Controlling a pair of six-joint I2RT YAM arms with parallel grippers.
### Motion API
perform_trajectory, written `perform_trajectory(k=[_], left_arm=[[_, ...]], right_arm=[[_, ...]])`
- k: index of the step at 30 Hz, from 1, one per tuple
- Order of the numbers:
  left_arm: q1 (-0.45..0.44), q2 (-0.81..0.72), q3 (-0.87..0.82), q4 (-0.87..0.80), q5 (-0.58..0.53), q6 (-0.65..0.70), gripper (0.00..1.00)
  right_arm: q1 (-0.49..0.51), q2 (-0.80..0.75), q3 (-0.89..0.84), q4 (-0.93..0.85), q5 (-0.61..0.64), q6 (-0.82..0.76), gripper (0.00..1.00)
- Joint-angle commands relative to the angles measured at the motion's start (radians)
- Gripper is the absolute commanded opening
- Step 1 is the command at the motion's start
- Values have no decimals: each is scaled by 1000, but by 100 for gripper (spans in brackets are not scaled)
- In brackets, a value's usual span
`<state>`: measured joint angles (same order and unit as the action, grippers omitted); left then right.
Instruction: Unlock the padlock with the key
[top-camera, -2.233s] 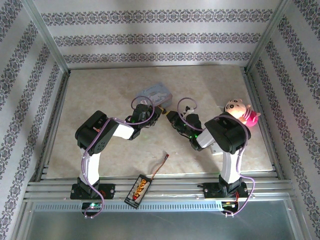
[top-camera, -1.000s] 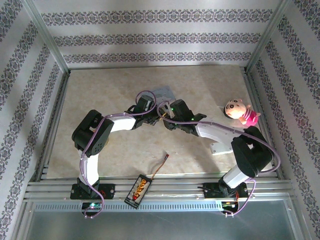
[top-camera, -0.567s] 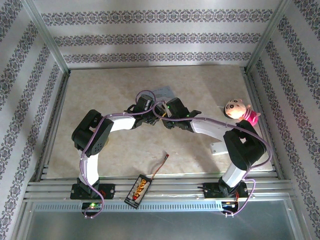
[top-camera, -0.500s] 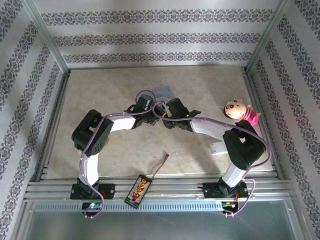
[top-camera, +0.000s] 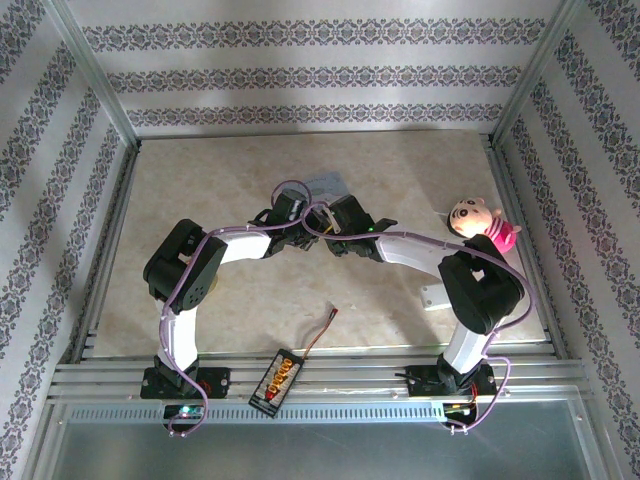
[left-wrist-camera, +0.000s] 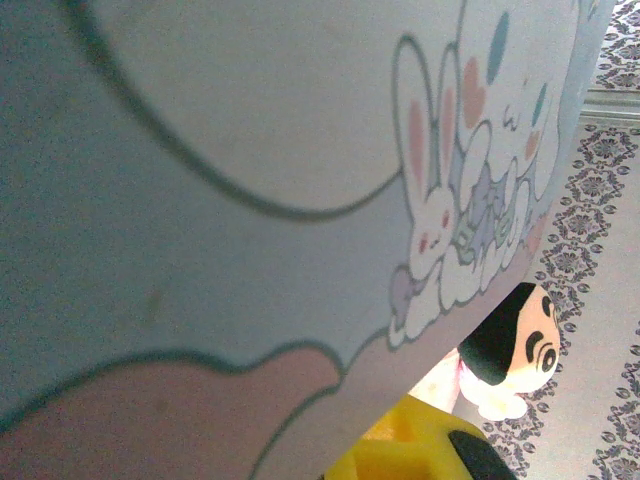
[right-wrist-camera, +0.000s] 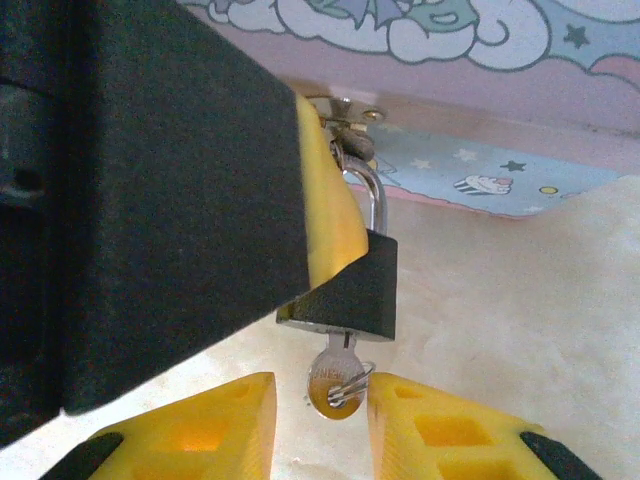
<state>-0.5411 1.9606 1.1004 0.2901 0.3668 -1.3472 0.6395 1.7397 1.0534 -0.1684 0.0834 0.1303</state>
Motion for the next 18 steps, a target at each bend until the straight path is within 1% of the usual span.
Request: perform_trajectory(k=[1,18], left_arm=[[9,20,8,-89,64,-20,0],[10,24,15,-85,74,-15,0]], right_arm=[[9,20,32,7,33,-10,28],[10,72,37,36,67,-3,23]])
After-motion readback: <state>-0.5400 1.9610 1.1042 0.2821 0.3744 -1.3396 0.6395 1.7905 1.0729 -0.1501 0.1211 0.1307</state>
